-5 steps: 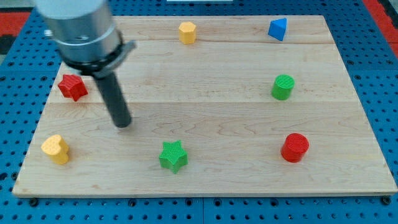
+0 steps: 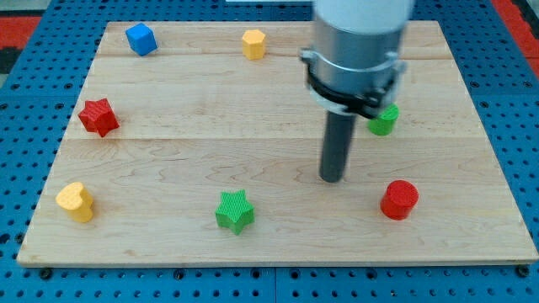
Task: Nudge the red circle to the bottom right
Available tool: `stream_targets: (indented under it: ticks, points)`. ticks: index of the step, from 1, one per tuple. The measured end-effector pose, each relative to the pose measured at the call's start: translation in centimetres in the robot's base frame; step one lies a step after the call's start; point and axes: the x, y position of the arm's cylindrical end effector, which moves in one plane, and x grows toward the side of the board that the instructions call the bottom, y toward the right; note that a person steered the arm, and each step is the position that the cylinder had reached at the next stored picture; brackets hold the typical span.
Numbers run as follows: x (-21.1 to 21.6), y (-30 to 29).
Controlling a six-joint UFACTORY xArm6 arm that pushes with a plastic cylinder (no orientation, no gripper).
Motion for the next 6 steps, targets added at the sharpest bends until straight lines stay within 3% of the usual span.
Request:
stream_targets:
  ticks: [1, 3, 5, 6]
  points:
    - [1.5, 0.1]
    - [-0.5, 4.9]
    - [1.7, 6.2]
    - [-0.4, 6.4]
